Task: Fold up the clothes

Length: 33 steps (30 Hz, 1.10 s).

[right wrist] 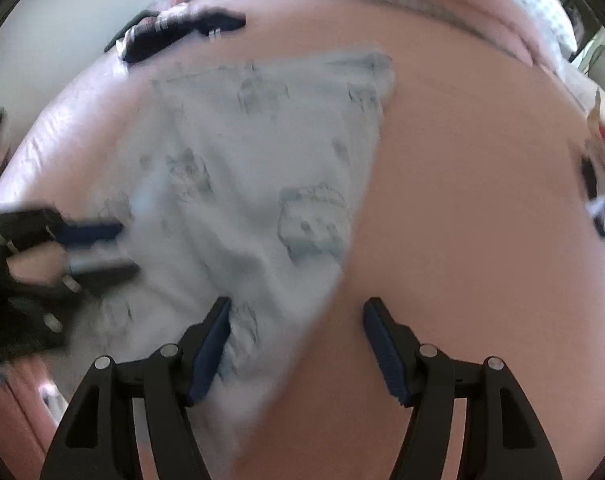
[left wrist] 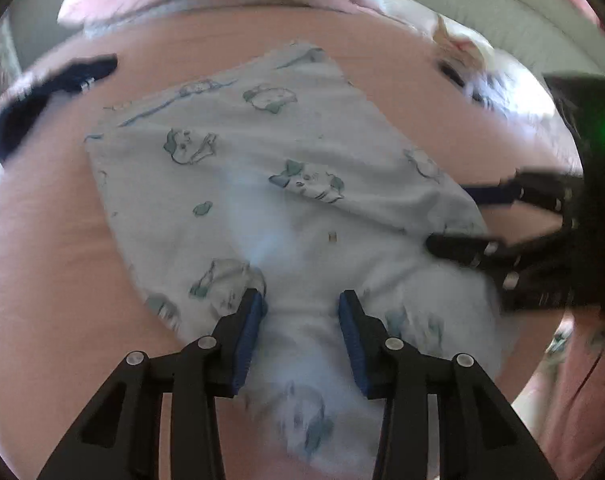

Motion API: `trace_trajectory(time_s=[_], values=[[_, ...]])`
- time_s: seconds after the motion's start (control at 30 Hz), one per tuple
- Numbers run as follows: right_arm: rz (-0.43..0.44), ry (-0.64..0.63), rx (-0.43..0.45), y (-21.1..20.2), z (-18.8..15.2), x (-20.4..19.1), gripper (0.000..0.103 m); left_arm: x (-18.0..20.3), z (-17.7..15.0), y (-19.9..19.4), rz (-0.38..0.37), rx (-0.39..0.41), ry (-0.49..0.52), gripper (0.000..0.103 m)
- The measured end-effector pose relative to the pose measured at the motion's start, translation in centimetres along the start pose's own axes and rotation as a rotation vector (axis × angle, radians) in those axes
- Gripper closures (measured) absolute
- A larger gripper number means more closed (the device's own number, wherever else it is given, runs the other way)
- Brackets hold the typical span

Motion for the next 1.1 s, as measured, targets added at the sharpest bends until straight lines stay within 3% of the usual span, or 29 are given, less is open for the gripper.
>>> trace_trajectory(time_s=[0.1,0.2,0.3,0.43,0.53,0.73,0.8,0.87,0.97,1.1], values=[[-0.032,-0.005,-0.035,-1.5,-1.8,1.0,0.038,-0.3,-2.4,-1.6,0.020,-0.047,0.009,0.066],[-0.031,0.011,-0.036,-3.1,-2.4,1.2,0.038,-0.4,-2.3,-3.5,-0.041,0.057,-0.078,0.066],[-0.010,0.006,-0.029,-3.0,-3.0,0.4,0.038,0.8,-1.3,-4.5,-0.069,0.123,-0.079,0.066],[0.017,0.000,-0.019,-2.9,-3.9,-0.8,0.038,2.7,-3.2,-3.5,-0.059,0.015,-0.033,0.066],[0.037,-0.005,-0.012,-2.8,-4.6,-1.7,0.038,3.1,-5.1,-3.9,-0.038,0.014,-0.023,0.066],[0.080,-0.010,-0.006,-2.8,-5.6,-3.1,0.036,2.8,-7.6,-5.3,-0.143,-0.026,-0.071,0.066],[0.096,-0.005,-0.016,-3.0,-5.7,-3.1,0.036,2.3,-7.4,-6.3,-0.158,-0.002,-0.086,0.066],[0.112,0.005,-0.022,-3.2,-5.6,-3.0,0.036,0.6,-6.5,-7.4,-0.125,0.068,-0.157,0.066],[0.122,0.063,0.036,-4.0,-3.7,-2.5,0.036,-1.6,-5.0,-8.2,-0.094,0.144,-0.234,0.066],[0.066,0.056,0.055,-3.8,-1.2,-2.1,0.036,-1.2,-1.9,-6.5,-0.082,0.157,-0.198,0.066]])
Point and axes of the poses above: each gripper's, at about its wrist camera, not at the fingertips, and y roughly the way its jaws point, x to its right, z to its top, the point moved 6 cm from there along y, roughly the way its jaws point, and after that the axes turned 3 degrees about z, right-handed, at the moved point
